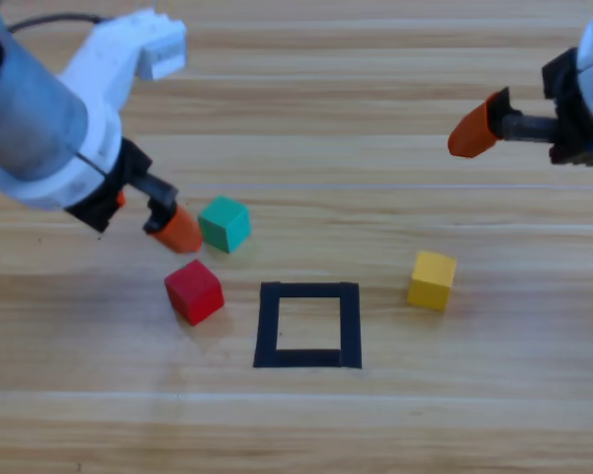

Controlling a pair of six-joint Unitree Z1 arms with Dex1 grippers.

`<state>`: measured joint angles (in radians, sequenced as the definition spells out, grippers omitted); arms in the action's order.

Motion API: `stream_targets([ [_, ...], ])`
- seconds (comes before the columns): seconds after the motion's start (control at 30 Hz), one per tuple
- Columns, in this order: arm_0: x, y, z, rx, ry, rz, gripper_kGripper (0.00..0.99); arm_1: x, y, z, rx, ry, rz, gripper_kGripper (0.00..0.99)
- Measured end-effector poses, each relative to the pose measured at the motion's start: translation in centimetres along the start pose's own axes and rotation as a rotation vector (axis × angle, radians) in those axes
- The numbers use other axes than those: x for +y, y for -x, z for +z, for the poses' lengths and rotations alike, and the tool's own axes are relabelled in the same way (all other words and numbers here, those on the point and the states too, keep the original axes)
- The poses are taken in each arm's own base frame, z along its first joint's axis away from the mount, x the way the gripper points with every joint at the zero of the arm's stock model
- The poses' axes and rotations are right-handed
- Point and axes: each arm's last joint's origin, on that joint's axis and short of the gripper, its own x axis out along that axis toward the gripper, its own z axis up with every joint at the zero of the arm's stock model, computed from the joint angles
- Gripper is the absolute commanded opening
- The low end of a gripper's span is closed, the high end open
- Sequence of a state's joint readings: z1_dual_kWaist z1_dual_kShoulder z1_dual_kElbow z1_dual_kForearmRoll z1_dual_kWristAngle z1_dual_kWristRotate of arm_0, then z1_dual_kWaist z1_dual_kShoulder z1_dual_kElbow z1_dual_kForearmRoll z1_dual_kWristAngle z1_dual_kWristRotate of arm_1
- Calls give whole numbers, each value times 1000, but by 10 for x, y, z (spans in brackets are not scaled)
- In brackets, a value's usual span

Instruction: Stack the blocks in the rectangular block: red at the bottom, yellow in the middle, green on top

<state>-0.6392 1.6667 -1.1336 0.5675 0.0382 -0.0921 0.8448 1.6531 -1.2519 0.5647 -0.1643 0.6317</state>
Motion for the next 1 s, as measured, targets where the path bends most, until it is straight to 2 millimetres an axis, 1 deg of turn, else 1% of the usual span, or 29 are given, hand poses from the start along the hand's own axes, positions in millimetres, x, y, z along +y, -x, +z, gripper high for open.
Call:
stream_targets([
  [0.13, 1, -22, -2, 81, -4, 42, 990, -3, -24, 0, 58, -119, -60, 971],
  [0.2, 1, -27, -2, 107, -5, 45, 990, 0, -36, 2, 100, -163, -97, 973],
  [0.27, 1, -28, 1, 131, -6, 48, 990, 9, -47, 13, 128, -202, -126, 986],
  [0.37, 0, -28, 13, 133, -6, 48, 990, 23, -70, 29, 169, -222, -156, 986],
  [0.47, -1, -30, 15, 146, -9, 48, 990, 25, -95, 26, 226, -220, -178, 985],
  [0.5, -1, -31, 14, 162, -11, 49, 990, 25, -100, 24, 242, -219, -184, 985],
  [0.57, -3, -37, 19, 190, -18, 50, 990, 25, -112, 21, 268, -217, -198, 985],
  [0.63, -6, -45, 27, 217, -29, 56, 990, 25, -121, 19, 287, -216, -209, 985],
  [0.67, -8, -53, 34, 243, -37, 62, 990, 24, -125, 17, 294, -219, -214, 985],
  [0.77, -13, -72, 40, 286, -63, 64, 990, 24, -133, 14, 312, -235, -225, 983],
  [0.83, -15, -78, 40, 305, -85, 62, 990, 24, -136, 13, 323, -253, -226, 979],
  [1.0, -16, -78, 42, 312, -93, 61, 989, 24, -140, 11, 344, -264, -219, 979],
])
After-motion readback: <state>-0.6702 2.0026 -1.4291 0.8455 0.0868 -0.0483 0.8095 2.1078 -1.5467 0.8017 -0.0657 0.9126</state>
